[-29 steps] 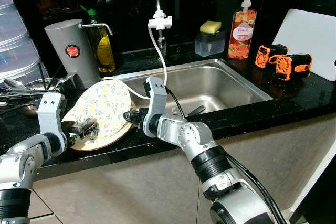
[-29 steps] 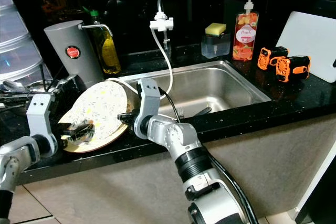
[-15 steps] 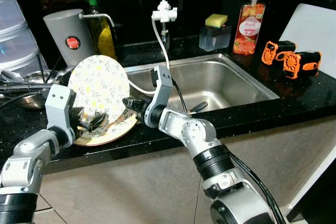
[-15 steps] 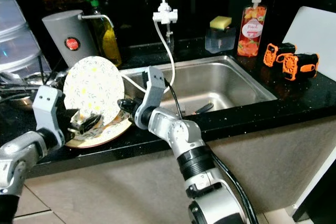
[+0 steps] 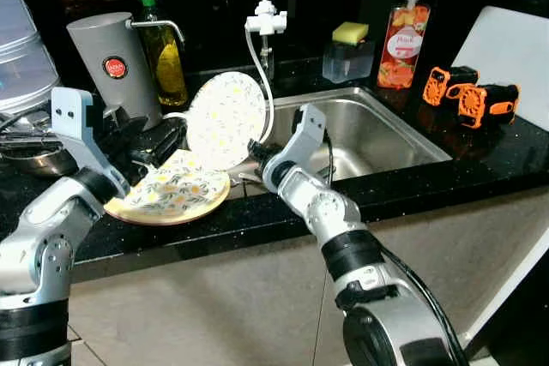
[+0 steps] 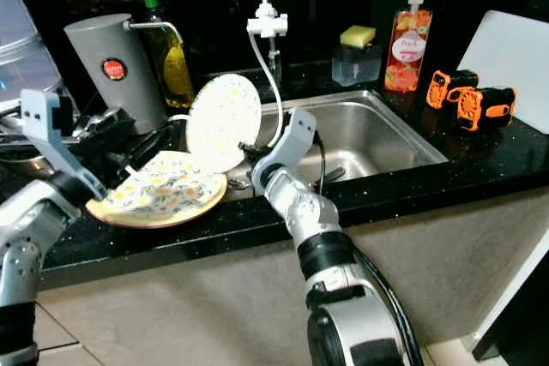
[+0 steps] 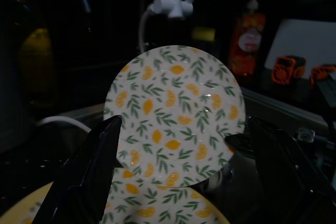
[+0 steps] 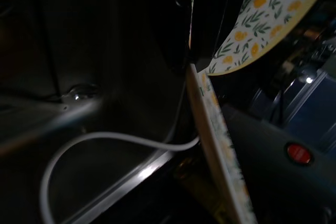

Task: Kitchen organization

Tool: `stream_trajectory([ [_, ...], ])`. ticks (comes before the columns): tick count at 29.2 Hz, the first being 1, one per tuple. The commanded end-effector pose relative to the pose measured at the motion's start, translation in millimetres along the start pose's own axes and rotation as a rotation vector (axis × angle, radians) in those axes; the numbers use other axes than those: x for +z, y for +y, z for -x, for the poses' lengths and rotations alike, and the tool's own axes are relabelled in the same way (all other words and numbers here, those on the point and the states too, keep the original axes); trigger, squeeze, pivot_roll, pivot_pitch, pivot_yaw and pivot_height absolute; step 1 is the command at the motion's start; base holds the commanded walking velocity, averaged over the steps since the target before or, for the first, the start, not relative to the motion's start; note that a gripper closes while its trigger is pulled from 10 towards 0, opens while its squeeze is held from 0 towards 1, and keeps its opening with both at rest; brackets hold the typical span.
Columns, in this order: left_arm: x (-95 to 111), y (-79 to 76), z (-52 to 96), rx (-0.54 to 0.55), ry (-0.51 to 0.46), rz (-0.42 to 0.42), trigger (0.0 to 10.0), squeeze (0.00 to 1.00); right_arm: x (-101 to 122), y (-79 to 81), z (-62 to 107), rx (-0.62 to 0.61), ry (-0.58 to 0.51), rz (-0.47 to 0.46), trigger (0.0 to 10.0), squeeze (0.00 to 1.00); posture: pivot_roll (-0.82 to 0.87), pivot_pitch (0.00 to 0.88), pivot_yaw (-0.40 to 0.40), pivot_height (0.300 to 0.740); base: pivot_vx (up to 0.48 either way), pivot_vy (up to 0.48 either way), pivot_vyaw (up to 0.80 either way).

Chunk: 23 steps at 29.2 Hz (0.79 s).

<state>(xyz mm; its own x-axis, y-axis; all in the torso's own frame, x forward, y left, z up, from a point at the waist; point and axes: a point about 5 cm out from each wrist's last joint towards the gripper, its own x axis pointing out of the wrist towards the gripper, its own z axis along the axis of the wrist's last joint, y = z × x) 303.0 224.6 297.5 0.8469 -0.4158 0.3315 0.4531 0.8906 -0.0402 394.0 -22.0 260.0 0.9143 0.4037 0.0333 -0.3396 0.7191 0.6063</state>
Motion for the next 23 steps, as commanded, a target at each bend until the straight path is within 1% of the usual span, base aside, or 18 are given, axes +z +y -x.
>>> stream_trajectory([
  [1, 0.7, 0.6, 1.1, 0.023, -0.017, 0.028, 10.0, 0.00, -4.0, 4.3, -3.5, -0.030, -0.003, -0.025, 10.0, 0.00, 0.10, 0.067, 0.015, 0.740, 0.000, 0.000, 0.00],
  [2, 0.6, 1.0, 1.2, 0.038, -0.019, 0.031, 10.0, 0.00, 1.4, -5.0, -3.3, -0.075, -0.024, -0.029, 10.0, 0.00, 0.10, 0.067, 0.010, 0.740, 0.000, 0.000, 0.00],
  [3, 0.5, 1.0, 1.5, 0.048, -0.020, 0.033, 10.0, 0.00, 4.8, -10.7, -3.3, -0.104, -0.037, -0.032, 10.0, 0.00, 0.10, 0.067, 0.010, 0.740, 0.000, 0.000, 0.00],
  [23, 0.5, 1.0, 1.5, 0.048, -0.020, 0.033, 10.0, 0.00, 4.8, -10.7, -3.3, -0.104, -0.037, -0.032, 10.0, 0.00, 0.10, 0.067, 0.010, 0.740, 0.000, 0.000, 0.00],
])
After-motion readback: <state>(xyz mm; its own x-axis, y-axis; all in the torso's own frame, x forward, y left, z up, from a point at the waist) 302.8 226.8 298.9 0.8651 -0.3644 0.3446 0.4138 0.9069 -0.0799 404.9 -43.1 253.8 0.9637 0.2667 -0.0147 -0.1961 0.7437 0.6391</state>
